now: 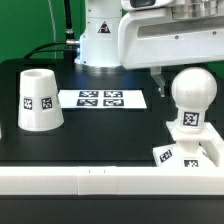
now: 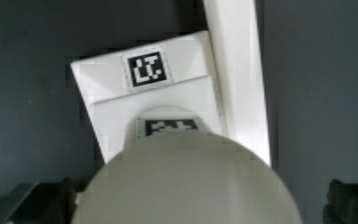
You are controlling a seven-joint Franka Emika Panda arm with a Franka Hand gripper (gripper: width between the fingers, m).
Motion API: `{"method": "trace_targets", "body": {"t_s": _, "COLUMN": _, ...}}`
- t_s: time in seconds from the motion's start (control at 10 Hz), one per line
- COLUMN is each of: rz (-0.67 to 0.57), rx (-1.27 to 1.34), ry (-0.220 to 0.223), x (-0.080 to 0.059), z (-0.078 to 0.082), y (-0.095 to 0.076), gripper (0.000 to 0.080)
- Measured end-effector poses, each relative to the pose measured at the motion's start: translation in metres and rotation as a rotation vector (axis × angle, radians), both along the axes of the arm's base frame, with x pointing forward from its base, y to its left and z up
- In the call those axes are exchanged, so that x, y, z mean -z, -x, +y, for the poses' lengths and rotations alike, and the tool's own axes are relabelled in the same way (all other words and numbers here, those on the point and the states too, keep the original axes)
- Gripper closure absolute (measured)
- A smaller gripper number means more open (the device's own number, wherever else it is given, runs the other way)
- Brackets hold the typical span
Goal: Assemble lamp
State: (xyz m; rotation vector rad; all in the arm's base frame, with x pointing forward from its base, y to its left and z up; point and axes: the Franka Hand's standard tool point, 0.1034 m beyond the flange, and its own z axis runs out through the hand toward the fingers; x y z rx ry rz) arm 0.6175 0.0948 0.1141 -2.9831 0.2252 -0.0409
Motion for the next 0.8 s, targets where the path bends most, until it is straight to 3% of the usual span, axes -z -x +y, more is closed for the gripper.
{"method": "trace_targets", "body": {"t_s": 0.1, "rz": -0.009, "rx": -0.064, "ry": 0.003, "x": 0.0, "z": -0.0002, "y": 0.0, "gripper": 0.0101}}
{"method": "trace_targets", "body": {"t_s": 0.7, "rz": -0.109, "rx": -0.767, "ry": 0.134, "x": -0.0029, "z": -0.0038, "y": -0.0066, "gripper": 0.0101}}
{"method": "trace_targets", "body": {"t_s": 0.8, "rz": -0.111, "rx": -0.793, "ry": 0.135, "x": -0.0028, "z": -0.0044, "y": -0.0064, "gripper": 0.0101}}
